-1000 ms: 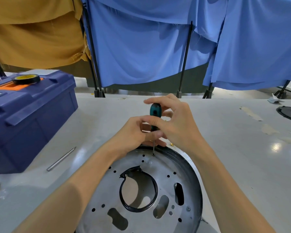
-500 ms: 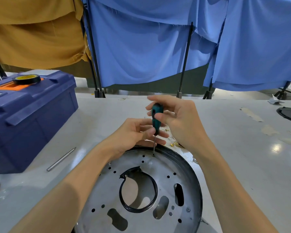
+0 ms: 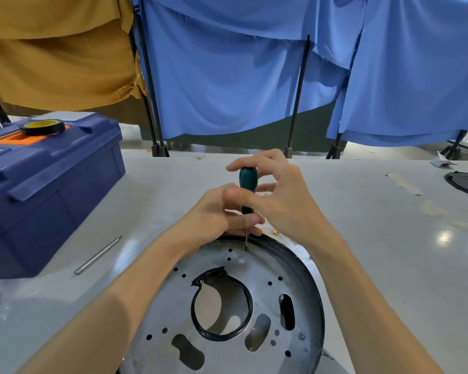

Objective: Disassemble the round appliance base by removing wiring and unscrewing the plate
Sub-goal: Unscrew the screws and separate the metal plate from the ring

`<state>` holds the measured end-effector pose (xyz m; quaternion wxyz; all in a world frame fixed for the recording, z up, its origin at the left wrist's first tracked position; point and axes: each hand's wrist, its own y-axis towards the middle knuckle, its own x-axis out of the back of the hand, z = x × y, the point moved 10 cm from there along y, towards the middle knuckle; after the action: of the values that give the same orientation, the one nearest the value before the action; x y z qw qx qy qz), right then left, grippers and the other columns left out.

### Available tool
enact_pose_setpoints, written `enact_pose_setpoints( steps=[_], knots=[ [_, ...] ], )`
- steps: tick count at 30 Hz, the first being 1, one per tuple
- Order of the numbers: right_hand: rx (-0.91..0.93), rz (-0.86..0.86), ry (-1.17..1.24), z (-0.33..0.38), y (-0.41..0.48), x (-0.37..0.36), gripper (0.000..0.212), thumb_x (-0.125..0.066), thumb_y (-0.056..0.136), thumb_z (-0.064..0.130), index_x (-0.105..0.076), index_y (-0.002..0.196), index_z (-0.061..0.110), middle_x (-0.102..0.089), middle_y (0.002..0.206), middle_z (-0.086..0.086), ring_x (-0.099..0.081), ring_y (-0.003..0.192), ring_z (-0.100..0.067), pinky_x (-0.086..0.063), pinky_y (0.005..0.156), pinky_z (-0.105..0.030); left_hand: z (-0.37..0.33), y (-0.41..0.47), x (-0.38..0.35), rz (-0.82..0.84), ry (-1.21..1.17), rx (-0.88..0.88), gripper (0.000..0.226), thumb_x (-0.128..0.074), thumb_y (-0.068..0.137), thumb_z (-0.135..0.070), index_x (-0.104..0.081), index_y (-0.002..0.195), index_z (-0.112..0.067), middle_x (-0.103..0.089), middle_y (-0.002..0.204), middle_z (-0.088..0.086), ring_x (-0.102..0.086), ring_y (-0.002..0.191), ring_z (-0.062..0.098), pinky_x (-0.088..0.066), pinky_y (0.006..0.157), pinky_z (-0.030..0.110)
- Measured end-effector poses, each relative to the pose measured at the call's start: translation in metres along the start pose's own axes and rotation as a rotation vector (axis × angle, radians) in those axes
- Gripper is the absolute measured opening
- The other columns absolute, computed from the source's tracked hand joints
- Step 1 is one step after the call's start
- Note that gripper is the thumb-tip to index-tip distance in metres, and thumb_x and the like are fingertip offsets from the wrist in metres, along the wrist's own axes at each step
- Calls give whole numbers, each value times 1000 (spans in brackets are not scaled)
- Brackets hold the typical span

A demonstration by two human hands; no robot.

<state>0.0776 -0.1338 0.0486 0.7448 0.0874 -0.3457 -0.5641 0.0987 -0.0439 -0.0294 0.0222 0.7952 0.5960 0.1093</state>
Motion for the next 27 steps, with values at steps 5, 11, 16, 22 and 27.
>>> enact_pose_setpoints(
  steps=[5,11,16,22,27],
  knots=[
    [-16,-20,124,-5,2,9,43,-60,85,-10,-65,119,17,-70,101,-2,-67,93,-8,-52,82,-17,1,-4,-3,74,-62,12,25,-57,93,-10,-62,117,-4,-72,104,16,-70,98,33,-57,85,40],
    [-9,-32,-13,-4,2,2,26,-76,80,27,-70,106,28,-58,106,4,-59,96,-11,-47,88,-20,2,-1,0,-11,-5,6,43,-79,75,-18,-59,113,-14,-72,96,20,-72,87,34,-59,79,37],
    [-14,-43,143,-4,3,15,28,-59,87,-7,-70,106,12,-70,97,-4,-68,92,-13,-54,87,-27,-2,-4,1,37,-50,-39,30,-61,90,-12,-62,119,-4,-73,104,15,-70,100,30,-57,86,40],
    [0,-71,34,-2,2,11,26,-73,84,15,-71,107,27,-60,102,1,-60,92,-7,-50,86,-24,-3,-3,4,-20,-50,-29,42,-72,81,-7,-54,118,4,-74,93,19,-71,89,37,-58,83,40],
    [-13,-54,158,-4,2,13,21,-63,89,5,-71,104,19,-70,101,2,-66,93,-6,-52,83,-19,-1,-1,4,-23,-61,-18,18,-62,89,-8,-66,105,-1,-74,94,16,-72,88,34,-59,78,36]
  ],
)
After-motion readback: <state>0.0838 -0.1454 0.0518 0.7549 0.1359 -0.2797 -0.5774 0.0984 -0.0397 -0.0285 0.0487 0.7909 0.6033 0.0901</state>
